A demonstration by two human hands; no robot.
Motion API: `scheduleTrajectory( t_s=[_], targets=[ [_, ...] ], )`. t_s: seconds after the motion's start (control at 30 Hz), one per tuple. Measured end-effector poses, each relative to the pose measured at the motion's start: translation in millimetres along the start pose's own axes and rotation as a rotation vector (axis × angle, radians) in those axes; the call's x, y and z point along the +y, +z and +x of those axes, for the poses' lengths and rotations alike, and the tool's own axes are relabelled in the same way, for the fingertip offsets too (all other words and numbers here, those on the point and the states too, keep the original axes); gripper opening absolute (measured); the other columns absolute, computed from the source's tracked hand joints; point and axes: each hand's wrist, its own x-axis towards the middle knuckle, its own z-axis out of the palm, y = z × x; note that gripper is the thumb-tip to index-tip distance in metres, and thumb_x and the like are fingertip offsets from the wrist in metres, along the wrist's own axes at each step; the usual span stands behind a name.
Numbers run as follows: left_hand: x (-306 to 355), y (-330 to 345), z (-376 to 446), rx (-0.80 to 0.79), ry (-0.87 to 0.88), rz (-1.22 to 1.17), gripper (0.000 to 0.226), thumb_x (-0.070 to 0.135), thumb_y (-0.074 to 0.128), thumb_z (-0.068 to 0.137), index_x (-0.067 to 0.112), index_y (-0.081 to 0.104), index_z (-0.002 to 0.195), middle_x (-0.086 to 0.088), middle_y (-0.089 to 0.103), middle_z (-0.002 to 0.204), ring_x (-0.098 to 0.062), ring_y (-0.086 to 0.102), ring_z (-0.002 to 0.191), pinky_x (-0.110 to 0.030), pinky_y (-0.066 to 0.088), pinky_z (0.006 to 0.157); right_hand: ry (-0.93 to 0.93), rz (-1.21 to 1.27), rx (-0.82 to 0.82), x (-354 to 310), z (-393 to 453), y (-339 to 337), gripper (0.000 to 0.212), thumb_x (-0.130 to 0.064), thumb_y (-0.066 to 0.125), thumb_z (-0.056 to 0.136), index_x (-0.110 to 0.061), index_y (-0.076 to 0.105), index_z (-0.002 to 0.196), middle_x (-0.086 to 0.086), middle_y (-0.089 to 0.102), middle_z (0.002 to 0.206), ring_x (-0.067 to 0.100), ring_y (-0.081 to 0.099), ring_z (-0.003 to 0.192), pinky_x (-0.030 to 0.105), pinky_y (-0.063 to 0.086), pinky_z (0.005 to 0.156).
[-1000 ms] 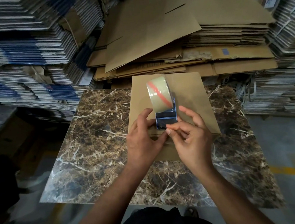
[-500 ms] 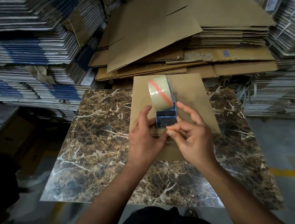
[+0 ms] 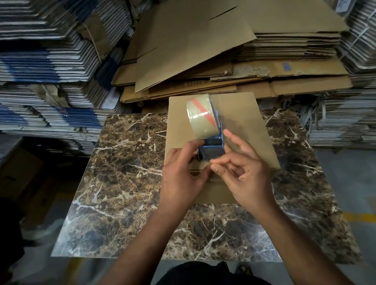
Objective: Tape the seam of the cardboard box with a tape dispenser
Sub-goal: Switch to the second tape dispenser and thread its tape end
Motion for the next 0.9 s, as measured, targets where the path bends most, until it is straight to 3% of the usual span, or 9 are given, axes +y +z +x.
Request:
scheduleTrajectory(
  t_s=[0.13,0.2,0.3,0.4,0.5,0.63,0.77,0.83,0.9],
  targets=[
    [-4.9,-3.1,-2.3,0.070,0.116,-0.035,0.035,0.016,0.084,0.079,0.016,0.073,0.112,0.007,0.069,0.118,-0.017,0.062,0.111,-0.028,0.051,0.094,-0.088,-0.125,-0.010,-7.4,1.5,-4.6,0.009,-0.009,0.078,0.086,-0.012,0.079,0.095,0.008,0.049,0.154,0.005,0.057,0.132,0.049,0.052,0.107],
    [-8.2,-3.2,-5.4,0.085,0.170,-0.057,0.021,0.015,0.082,0.082,0.012,0.077,0.102,-0.001,0.072,0.120,-0.021,0.063,0.113,-0.026,0.047,0.097,-0.167,-0.279,0.005,-11.8,1.8,-8.2,0.009,-0.010,0.080,0.086,-0.014,0.080,0.094,0.006,0.053,0.150,0.001,0.064,0.119,0.040,0.050,0.110],
    [-10.4,-5.1,-7.9,0.097,0.208,-0.094,0.012,0.011,0.081,0.083,0.011,0.079,0.095,-0.001,0.075,0.112,-0.022,0.064,0.106,-0.027,0.049,0.093,-0.233,-0.382,0.025,-16.7,3.1,-13.3,0.012,-0.016,0.081,0.085,-0.019,0.082,0.097,0.003,0.060,0.141,0.017,0.067,0.120,0.028,0.053,0.104],
    [-10.3,-7.1,-7.7,0.107,0.217,-0.097,0.013,0.013,0.079,0.086,0.011,0.080,0.098,0.002,0.076,0.107,-0.017,0.064,0.102,-0.026,0.049,0.090,-0.282,-0.440,0.084,-14.3,3.3,-15.2,0.020,-0.015,0.081,0.085,-0.019,0.081,0.104,0.004,0.070,0.119,0.023,0.067,0.103,0.034,0.060,0.083],
    [-7.1,-6.3,-9.3,0.095,0.200,-0.122,0.013,0.013,0.077,0.088,0.011,0.080,0.101,0.002,0.076,0.105,-0.018,0.065,0.100,-0.029,0.050,0.089,-0.322,-0.466,0.112,-10.6,1.3,-14.7,0.026,-0.009,0.081,0.085,-0.016,0.080,0.110,-0.001,0.076,0.100,0.021,0.065,0.093,0.035,0.057,0.076],
    [-2.9,-5.1,-10.6,0.112,0.144,-0.161,0.010,0.013,0.076,0.089,0.012,0.080,0.098,0.003,0.075,0.102,-0.017,0.067,0.100,-0.035,0.053,0.086,-0.281,-0.429,0.161,-12.2,-3.4,-14.1,0.037,-0.010,0.082,0.085,-0.010,0.074,0.121,-0.005,0.077,0.094,0.015,0.068,0.087,0.027,0.056,0.077],
    [1.1,-5.6,-10.1,0.101,0.057,-0.231,0.008,0.015,0.075,0.091,0.012,0.079,0.096,0.000,0.068,0.097,-0.012,0.066,0.088,-0.028,0.054,0.075,-0.248,-0.370,0.155,-15.2,-0.6,-18.8,0.015,-0.020,0.079,0.086,-0.014,0.080,0.100,-0.026,0.065,0.098,0.019,0.069,0.089,0.037,0.058,0.074],
    [3.4,-5.8,-10.7,0.099,0.000,-0.253,0.007,0.019,0.075,0.091,0.014,0.079,0.095,0.001,0.065,0.090,-0.010,0.060,0.073,-0.019,0.047,0.066,-0.217,-0.323,0.110,-13.3,-1.5,-21.3,0.011,-0.021,0.078,0.086,-0.016,0.080,0.096,-0.010,0.069,0.105,0.018,0.067,0.098,0.034,0.057,0.082],
    [4.3,-4.9,-13.5,0.077,-0.055,-0.294,0.009,0.022,0.075,0.091,0.016,0.079,0.095,0.004,0.069,0.085,-0.012,0.060,0.068,-0.018,0.045,0.063,-0.130,-0.255,0.103,-11.7,-3.1,-22.1,0.010,-0.025,0.078,0.085,-0.022,0.079,0.095,0.002,0.061,0.112,0.013,0.065,0.099,0.022,0.055,0.082]
  ],
)
